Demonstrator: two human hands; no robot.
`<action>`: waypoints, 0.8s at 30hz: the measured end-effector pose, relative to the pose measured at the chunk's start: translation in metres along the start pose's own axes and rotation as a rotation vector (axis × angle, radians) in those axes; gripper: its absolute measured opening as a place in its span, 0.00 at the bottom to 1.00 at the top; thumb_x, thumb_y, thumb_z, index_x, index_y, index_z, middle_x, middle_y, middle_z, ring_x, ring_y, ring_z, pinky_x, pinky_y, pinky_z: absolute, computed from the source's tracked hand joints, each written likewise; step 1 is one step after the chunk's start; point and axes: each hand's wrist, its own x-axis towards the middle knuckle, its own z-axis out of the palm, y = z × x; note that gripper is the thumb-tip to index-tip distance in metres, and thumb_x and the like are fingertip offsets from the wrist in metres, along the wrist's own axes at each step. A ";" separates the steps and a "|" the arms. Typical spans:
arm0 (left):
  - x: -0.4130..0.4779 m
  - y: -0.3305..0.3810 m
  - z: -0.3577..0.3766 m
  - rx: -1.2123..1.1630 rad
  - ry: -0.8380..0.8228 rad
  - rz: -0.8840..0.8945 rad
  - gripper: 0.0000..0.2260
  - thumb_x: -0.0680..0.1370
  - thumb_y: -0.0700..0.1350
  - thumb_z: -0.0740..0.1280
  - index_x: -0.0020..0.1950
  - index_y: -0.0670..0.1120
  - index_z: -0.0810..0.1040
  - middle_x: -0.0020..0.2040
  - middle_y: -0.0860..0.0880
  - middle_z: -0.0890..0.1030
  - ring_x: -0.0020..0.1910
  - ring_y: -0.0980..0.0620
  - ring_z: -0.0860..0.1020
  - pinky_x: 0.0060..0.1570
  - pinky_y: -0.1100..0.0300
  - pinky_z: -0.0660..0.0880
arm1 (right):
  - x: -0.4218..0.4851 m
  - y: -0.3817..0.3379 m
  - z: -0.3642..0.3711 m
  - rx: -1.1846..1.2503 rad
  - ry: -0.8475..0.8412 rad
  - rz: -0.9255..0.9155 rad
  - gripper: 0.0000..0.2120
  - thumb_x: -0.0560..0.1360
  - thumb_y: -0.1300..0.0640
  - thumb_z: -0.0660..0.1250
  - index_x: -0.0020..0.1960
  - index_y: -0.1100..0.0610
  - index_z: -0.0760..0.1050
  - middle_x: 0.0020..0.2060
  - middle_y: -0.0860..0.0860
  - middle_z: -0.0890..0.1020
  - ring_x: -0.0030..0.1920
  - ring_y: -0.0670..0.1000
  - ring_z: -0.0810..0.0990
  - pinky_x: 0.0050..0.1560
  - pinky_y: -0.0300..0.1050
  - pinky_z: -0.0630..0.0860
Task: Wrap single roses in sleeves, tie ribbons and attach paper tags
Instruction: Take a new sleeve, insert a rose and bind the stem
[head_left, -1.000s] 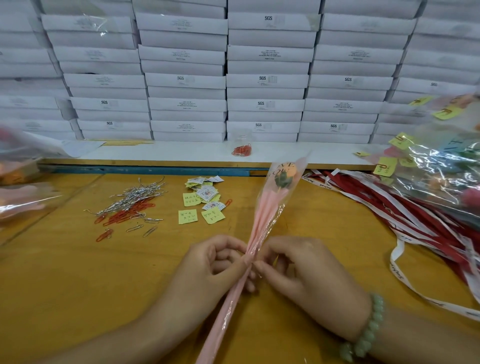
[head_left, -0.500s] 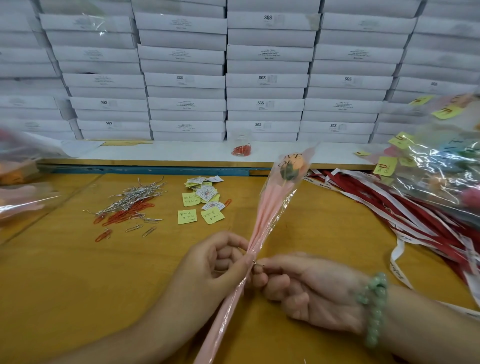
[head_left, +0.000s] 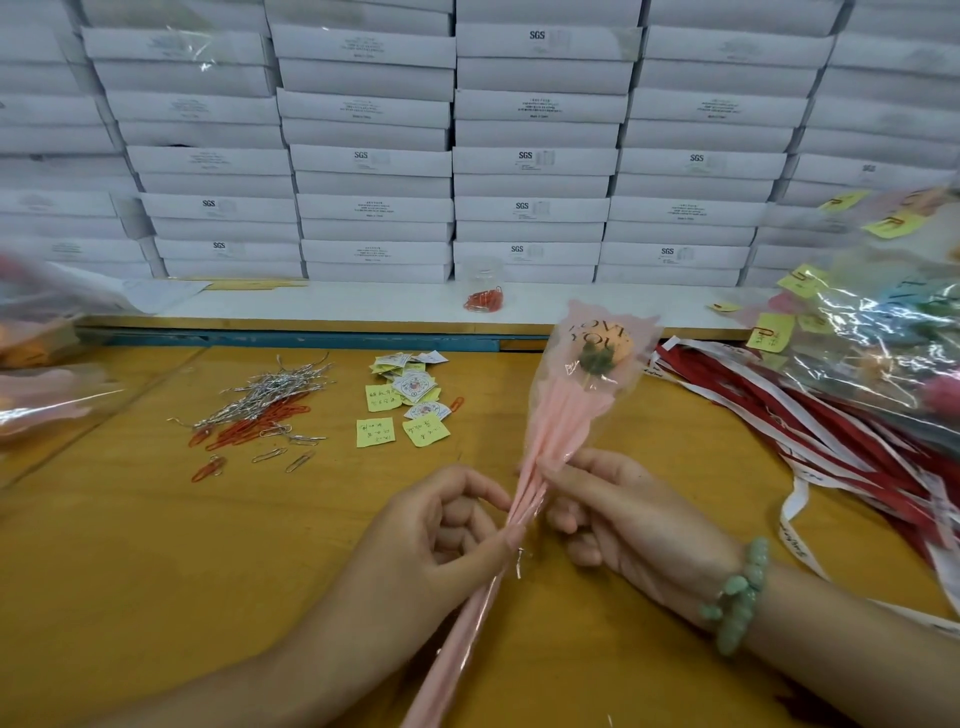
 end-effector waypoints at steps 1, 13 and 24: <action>0.000 -0.001 0.000 -0.008 -0.001 -0.016 0.13 0.68 0.52 0.73 0.48 0.48 0.79 0.35 0.48 0.81 0.35 0.51 0.77 0.37 0.62 0.75 | 0.000 0.000 -0.001 0.021 -0.008 -0.007 0.25 0.68 0.56 0.68 0.60 0.71 0.71 0.32 0.53 0.71 0.26 0.43 0.71 0.20 0.34 0.64; 0.006 0.007 -0.012 -0.253 -0.258 -0.189 0.15 0.73 0.44 0.73 0.58 0.41 0.78 0.47 0.40 0.85 0.43 0.45 0.84 0.40 0.62 0.79 | 0.002 0.000 -0.004 0.084 -0.055 -0.033 0.17 0.69 0.58 0.67 0.55 0.66 0.73 0.32 0.52 0.75 0.27 0.42 0.72 0.21 0.34 0.67; 0.008 0.012 -0.018 -0.138 -0.398 -0.249 0.07 0.73 0.44 0.72 0.50 0.44 0.82 0.48 0.42 0.85 0.43 0.50 0.84 0.44 0.63 0.79 | 0.002 -0.002 -0.005 0.027 -0.016 -0.039 0.10 0.67 0.55 0.69 0.43 0.60 0.73 0.25 0.49 0.75 0.27 0.45 0.74 0.20 0.35 0.67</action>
